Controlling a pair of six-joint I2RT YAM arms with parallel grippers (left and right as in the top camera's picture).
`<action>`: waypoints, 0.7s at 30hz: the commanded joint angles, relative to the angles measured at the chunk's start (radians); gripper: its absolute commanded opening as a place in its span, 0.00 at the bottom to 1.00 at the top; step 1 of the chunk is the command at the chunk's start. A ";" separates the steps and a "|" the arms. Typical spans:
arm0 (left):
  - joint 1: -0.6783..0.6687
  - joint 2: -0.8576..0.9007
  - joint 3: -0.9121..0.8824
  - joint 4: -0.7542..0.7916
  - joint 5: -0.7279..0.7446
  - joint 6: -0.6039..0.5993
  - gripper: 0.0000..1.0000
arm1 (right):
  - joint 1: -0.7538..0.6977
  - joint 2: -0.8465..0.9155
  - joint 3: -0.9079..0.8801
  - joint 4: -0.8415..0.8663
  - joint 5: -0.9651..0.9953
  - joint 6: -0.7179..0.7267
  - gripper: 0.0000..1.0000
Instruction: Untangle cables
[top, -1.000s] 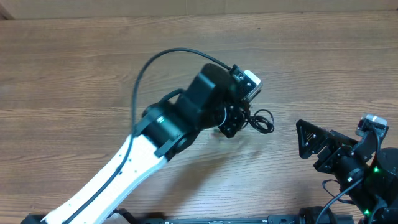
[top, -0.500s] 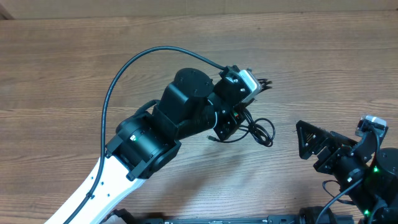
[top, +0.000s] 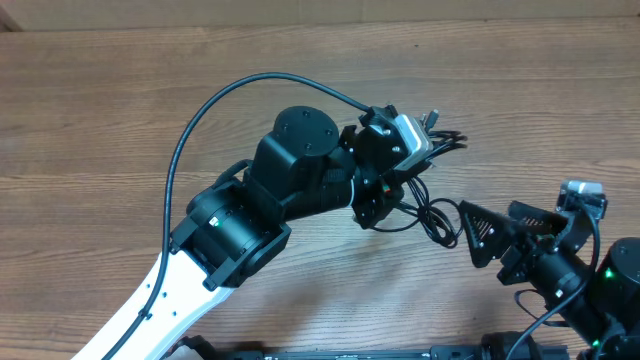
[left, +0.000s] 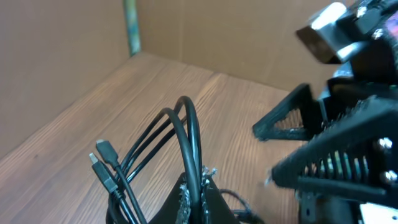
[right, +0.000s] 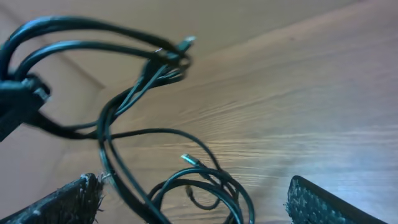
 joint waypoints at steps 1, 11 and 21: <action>0.005 -0.023 0.021 0.046 0.089 0.009 0.04 | -0.002 -0.003 0.018 0.006 -0.103 -0.076 0.94; 0.003 -0.023 0.021 0.106 0.138 -0.066 0.04 | -0.002 -0.003 0.018 0.018 -0.140 -0.085 0.94; 0.003 -0.021 0.021 0.138 0.138 -0.280 0.04 | -0.002 -0.003 0.018 0.044 -0.261 -0.135 0.90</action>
